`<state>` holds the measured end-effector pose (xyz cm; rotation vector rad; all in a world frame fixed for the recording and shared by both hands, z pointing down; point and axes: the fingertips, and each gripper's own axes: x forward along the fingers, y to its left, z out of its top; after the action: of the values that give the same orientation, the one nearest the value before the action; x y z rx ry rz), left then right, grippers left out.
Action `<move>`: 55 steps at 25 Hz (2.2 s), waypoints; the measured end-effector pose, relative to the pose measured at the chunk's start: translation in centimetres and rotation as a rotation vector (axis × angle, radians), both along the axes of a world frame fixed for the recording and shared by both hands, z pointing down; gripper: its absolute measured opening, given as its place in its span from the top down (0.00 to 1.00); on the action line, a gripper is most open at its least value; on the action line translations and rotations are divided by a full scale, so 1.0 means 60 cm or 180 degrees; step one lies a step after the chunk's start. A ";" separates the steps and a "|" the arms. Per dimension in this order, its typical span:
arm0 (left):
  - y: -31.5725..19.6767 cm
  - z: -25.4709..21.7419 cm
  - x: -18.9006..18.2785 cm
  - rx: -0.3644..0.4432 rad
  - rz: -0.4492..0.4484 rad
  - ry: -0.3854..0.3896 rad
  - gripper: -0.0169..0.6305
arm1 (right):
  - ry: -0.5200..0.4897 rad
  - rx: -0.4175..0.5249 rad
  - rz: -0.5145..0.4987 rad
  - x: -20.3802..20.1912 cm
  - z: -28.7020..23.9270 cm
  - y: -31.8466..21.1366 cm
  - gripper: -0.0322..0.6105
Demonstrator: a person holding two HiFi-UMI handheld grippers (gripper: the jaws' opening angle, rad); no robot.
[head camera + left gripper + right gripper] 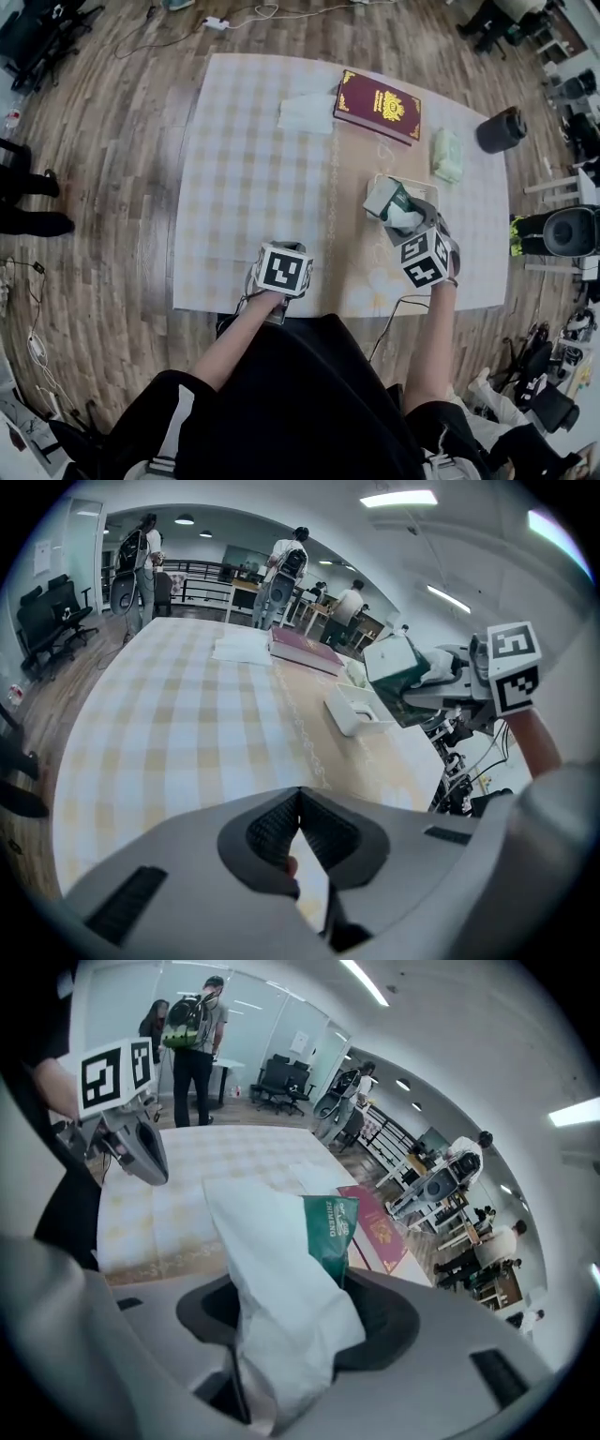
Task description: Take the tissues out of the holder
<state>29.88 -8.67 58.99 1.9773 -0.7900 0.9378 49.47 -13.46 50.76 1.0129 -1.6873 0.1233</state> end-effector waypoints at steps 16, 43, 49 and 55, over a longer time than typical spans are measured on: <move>0.060 0.012 -0.199 0.0065 0.0542 -0.0014 0.96 | -0.1022 -0.0332 0.0675 -0.346 0.077 0.168 0.53; 0.214 0.003 -0.438 0.0178 -0.0033 -0.0163 0.96 | -0.1633 -0.0642 0.1270 -0.596 0.085 0.299 0.53; 0.278 -0.008 -0.511 0.0150 -0.0363 -0.0185 0.96 | -0.1784 -0.0768 0.1227 -0.653 0.095 0.348 0.53; 0.265 -0.022 -0.572 0.0242 -0.0631 -0.0224 0.96 | -0.1980 -0.0837 0.1120 -0.707 0.093 0.336 0.53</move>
<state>-4.45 7.25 57.66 1.8976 -1.0546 0.8748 7.07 6.70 56.34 1.1270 -1.9495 0.9484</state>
